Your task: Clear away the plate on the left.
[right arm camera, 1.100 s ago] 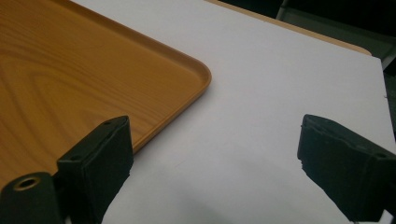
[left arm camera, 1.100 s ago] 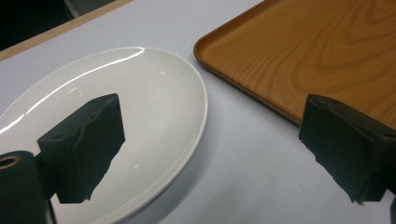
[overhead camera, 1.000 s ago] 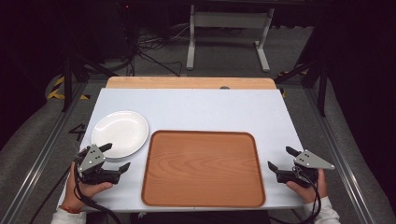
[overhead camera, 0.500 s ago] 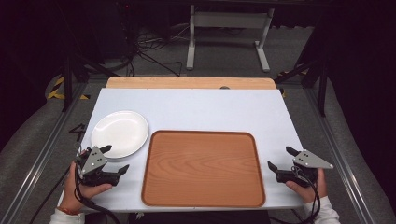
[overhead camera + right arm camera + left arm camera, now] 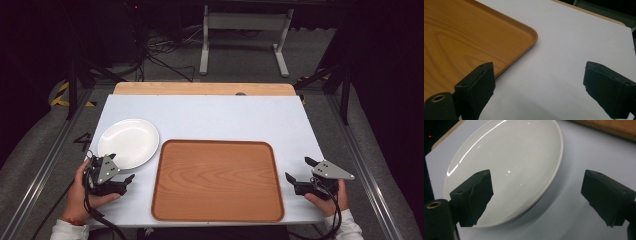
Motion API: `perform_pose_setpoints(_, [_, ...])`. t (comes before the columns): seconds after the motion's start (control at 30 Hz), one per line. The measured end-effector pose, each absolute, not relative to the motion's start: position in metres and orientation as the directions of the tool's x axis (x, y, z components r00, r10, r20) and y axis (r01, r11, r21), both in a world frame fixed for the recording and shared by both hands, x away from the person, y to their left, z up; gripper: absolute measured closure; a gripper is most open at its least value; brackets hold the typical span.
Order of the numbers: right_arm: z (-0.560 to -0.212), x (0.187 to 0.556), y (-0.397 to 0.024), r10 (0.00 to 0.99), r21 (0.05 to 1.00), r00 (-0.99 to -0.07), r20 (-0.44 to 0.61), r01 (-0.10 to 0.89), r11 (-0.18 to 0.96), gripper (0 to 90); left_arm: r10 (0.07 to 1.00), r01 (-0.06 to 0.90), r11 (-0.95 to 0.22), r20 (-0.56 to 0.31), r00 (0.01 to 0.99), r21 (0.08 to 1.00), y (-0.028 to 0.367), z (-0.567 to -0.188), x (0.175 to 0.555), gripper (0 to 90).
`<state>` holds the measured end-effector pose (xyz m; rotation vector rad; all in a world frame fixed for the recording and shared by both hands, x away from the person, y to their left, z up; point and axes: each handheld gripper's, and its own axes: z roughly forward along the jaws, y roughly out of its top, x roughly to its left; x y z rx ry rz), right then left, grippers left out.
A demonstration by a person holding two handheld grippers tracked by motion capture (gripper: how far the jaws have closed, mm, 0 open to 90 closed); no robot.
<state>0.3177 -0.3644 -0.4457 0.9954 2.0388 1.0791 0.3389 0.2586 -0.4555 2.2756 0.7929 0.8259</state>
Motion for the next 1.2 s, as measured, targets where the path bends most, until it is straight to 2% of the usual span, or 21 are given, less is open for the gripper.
perform_pose_setpoints(0.03, [-0.446, 0.318, -0.364, 0.834, 0.862, -0.525, -0.171, 0.33, 0.385, 11.0, 0.67, 0.324, -0.695, 0.413, 0.617, 0.642, 0.253, -0.456, 0.343, 12.1])
perform_pose_setpoints(0.07, [-0.446, 0.318, -0.364, 0.834, 0.862, -0.525, -0.171, 0.33, 0.385, 11.0, 0.67, 0.324, -0.695, 0.413, 0.617, 0.642, 0.253, -0.456, 0.343, 13.2])
perform_pose_setpoints(0.17, [-0.446, 0.318, -0.364, 0.83, 0.863, -0.532, -0.169, 0.326, 0.385, 11.0, 0.621, 0.311, -0.764, 0.511, 0.595, 0.566, 0.242, -0.457, 0.348, 18.0])
perform_pose_setpoints(0.5, [-0.446, 0.319, -0.365, 0.836, 0.868, -0.526, -0.156, 0.331, 0.371, 11.2, 0.515, 0.299, -0.855, 0.621, 0.592, 0.424, 0.232, -0.459, 0.351, 29.6])
perform_pose_setpoints(0.53, [-0.446, 0.319, -0.365, 0.833, 0.866, -0.529, -0.16, 0.33, 0.376, 11.2, 0.508, 0.299, -0.859, 0.624, 0.593, 0.416, 0.231, -0.459, 0.35, 32.4])
perform_pose_setpoints(0.57, [-0.446, 0.319, -0.365, 0.831, 0.865, -0.531, -0.163, 0.329, 0.379, 11.2, 0.492, 0.287, -0.868, 0.625, 0.607, 0.405, 0.23, -0.459, 0.35, 42.0])
perform_pose_setpoints(0.6, [-0.446, 0.319, -0.365, 0.831, 0.865, -0.531, -0.163, 0.329, 0.379, 11.2, 0.482, 0.284, -0.873, 0.615, 0.624, 0.397, 0.23, -0.459, 0.349, 42.0])
perform_pose_setpoints(0.63, [-0.446, 0.319, -0.365, 0.832, 0.866, -0.532, -0.16, 0.329, 0.376, 11.3, 0.467, 0.276, -0.881, 0.616, 0.634, 0.384, 0.229, -0.459, 0.348, 47.5])
perform_pose_setpoints(0.67, [-0.446, 0.318, -0.364, 0.829, 0.865, -0.537, -0.156, 0.331, 0.377, 11.5, 0.431, 0.256, -0.899, 0.608, 0.666, 0.356, 0.227, -0.46, 0.347, 60.1])
perform_pose_setpoints(0.7, [-0.446, 0.318, -0.364, 0.829, 0.865, -0.537, -0.156, 0.331, 0.377, 11.5, 0.431, 0.256, -0.899, 0.608, 0.666, 0.356, 0.227, -0.46, 0.347, 68.8])
perform_pose_setpoints(0.73, [-0.446, 0.318, -0.364, 0.827, 0.862, -0.54, -0.16, 0.331, 0.383, 11.5, 0.409, 0.246, -0.909, 0.611, 0.678, 0.336, 0.225, -0.461, 0.346, 68.8])
perform_pose_setpoints(0.77, [-0.447, 0.318, -0.363, 0.823, 0.859, -0.543, -0.165, 0.33, 0.391, 11.5, 0.397, 0.236, -0.915, 0.618, 0.679, 0.328, 0.224, -0.462, 0.345, 75.0])
perform_pose_setpoints(0.93, [-0.448, 0.319, -0.362, 0.818, 0.864, -0.553, -0.16, 0.323, 0.387, 11.1, 0.36, 0.22, -0.931, 0.649, 0.67, 0.29, 0.221, -0.461, 0.344, 79.0])
perform_pose_setpoints(1.1, [-0.447, 0.319, -0.364, 0.823, 0.865, -0.546, -0.156, 0.326, 0.381, 11.1, 0.29, 0.178, -0.957, 0.752, 0.593, 0.228, 0.211, -0.456, 0.339, 85.5])
perform_pose_setpoints(1.2, [-0.446, 0.319, -0.365, 0.829, 0.869, -0.539, -0.152, 0.326, 0.372, 11.1, 0.287, 0.178, -0.958, 0.761, 0.582, 0.225, 0.21, -0.453, 0.339, 87.0])
